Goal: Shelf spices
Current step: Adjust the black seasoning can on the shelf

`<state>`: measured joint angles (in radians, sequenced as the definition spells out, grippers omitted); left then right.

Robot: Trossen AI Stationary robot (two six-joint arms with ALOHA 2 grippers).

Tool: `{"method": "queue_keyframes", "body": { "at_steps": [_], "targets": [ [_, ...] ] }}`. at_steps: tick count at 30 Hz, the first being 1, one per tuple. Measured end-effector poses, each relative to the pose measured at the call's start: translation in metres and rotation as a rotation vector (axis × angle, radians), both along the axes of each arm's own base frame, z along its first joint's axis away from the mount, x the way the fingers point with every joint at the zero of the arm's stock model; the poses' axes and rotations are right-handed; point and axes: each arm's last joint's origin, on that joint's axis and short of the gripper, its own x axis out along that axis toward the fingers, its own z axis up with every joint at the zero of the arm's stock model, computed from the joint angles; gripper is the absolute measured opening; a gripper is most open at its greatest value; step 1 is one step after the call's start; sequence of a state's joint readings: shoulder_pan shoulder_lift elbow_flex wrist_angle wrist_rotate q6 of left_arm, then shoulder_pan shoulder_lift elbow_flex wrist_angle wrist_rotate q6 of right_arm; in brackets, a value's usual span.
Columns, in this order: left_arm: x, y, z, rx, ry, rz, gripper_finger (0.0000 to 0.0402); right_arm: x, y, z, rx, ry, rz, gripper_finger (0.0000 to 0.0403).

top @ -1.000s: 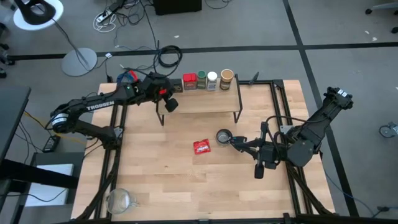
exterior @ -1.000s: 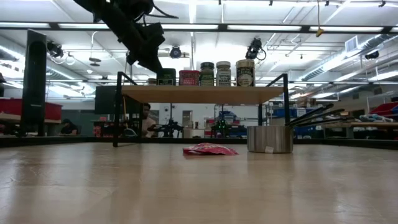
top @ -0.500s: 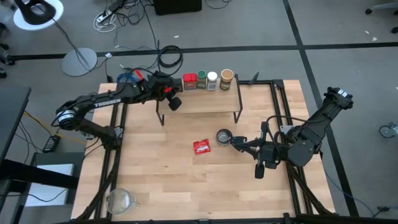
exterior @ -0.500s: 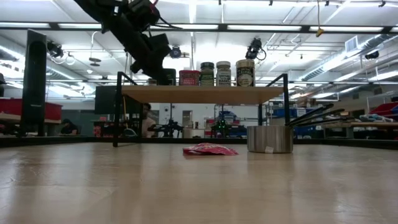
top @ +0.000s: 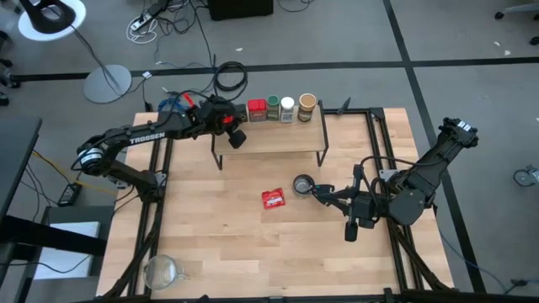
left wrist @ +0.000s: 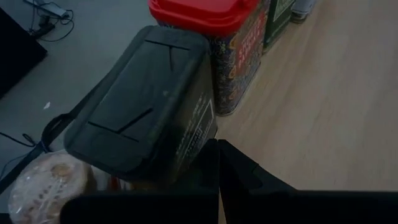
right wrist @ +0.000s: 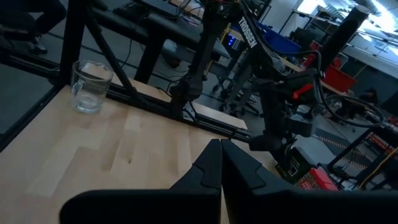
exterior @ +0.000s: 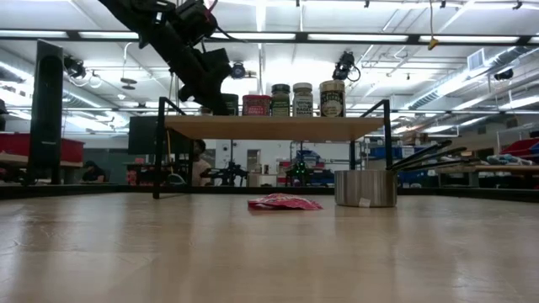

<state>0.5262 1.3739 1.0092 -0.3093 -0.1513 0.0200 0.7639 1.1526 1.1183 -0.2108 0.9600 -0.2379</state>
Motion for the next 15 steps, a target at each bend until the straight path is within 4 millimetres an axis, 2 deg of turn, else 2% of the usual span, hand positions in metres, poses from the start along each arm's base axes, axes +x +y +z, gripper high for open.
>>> {"method": "queue_keyframes", "body": {
  "at_steps": [11,15],
  "targets": [
    [-0.003,-0.004,-0.004,-0.032,0.052,-0.034,0.0004,0.000,0.000,0.000,0.000,0.000,0.001,0.0000],
    [-0.004,-0.011,0.004,-0.013,0.035,-0.063,0.0004,0.000,0.000,0.000,0.000,0.001,0.001,0.0000]
  ]
}}
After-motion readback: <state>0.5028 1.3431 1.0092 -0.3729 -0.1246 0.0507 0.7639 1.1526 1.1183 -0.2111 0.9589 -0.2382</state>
